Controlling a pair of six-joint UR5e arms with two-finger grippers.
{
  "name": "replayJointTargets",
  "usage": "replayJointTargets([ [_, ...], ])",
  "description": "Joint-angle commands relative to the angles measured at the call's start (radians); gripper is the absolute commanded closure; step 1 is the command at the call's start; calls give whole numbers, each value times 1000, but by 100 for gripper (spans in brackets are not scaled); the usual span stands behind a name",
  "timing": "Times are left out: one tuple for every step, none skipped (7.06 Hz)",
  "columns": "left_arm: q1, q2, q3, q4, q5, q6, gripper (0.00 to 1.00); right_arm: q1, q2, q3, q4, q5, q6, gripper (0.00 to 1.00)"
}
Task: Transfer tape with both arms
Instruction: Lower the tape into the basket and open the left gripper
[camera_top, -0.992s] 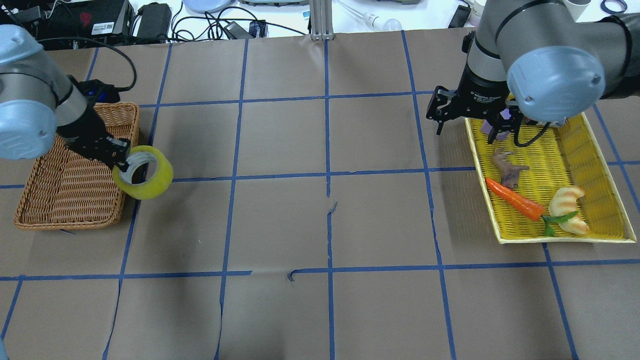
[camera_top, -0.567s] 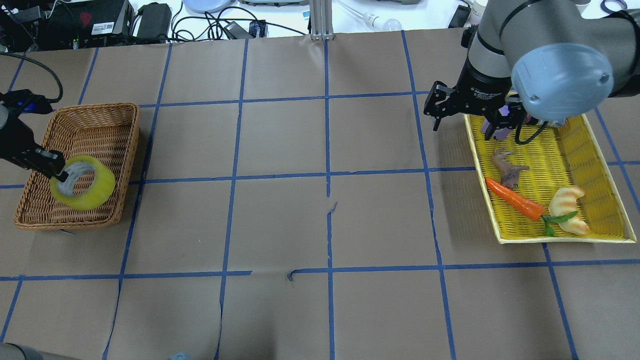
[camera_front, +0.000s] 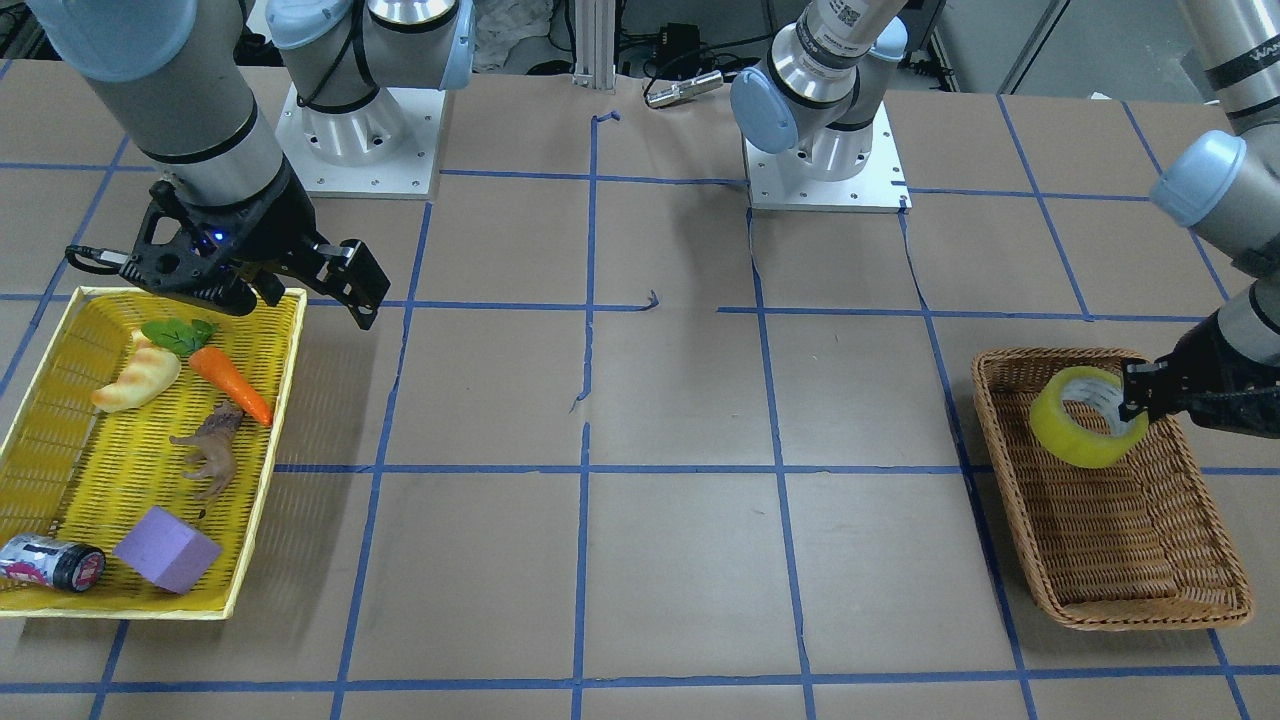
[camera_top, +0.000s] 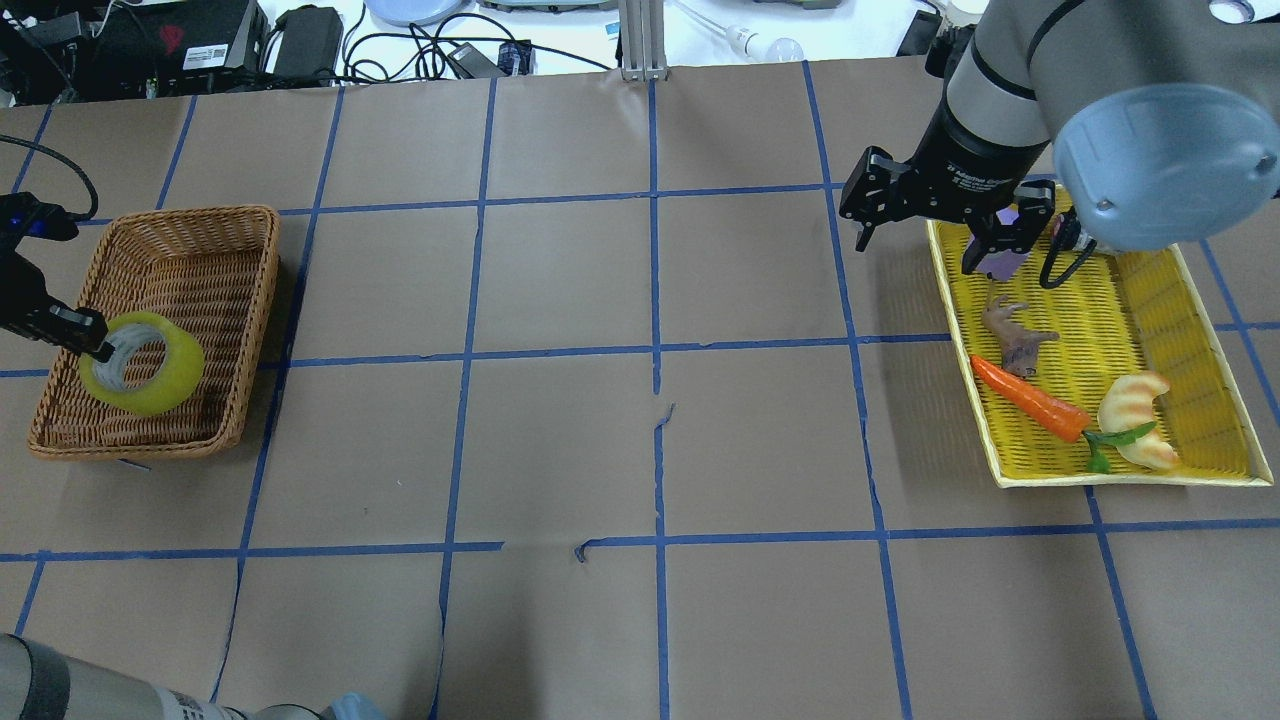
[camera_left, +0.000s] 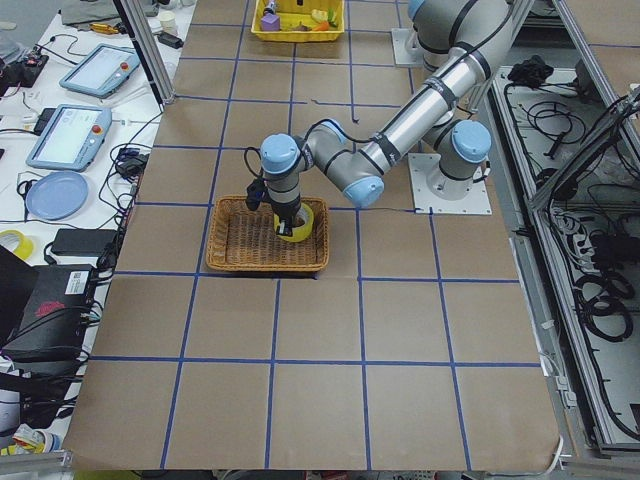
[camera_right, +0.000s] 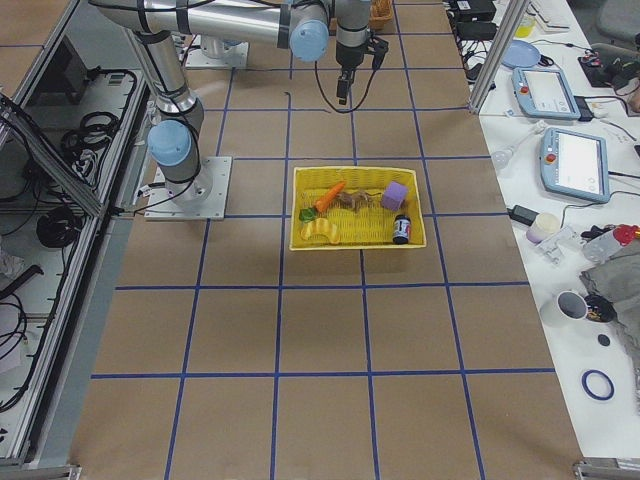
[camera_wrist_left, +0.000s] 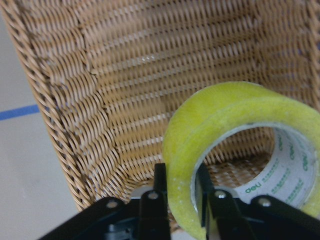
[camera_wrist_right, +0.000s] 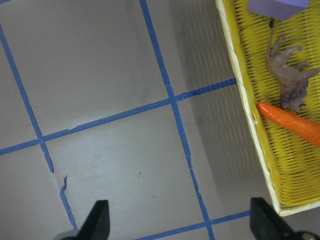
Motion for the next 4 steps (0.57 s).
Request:
replayJointTargets([
  [1,-75,-1,130,-58,-3,100,0,-3,5,1,-5,-4,0],
  [-1,-89,-3,132,-66,-9,92,2,-3,5,1,-8,-6,0],
  [-2,-91,-3,134,-69,-17,59,2,-3,5,2,-11,-4,0],
  [-1,-88,-1,135,-107,-38,10,0,-3,1,1,-16,-6,0],
])
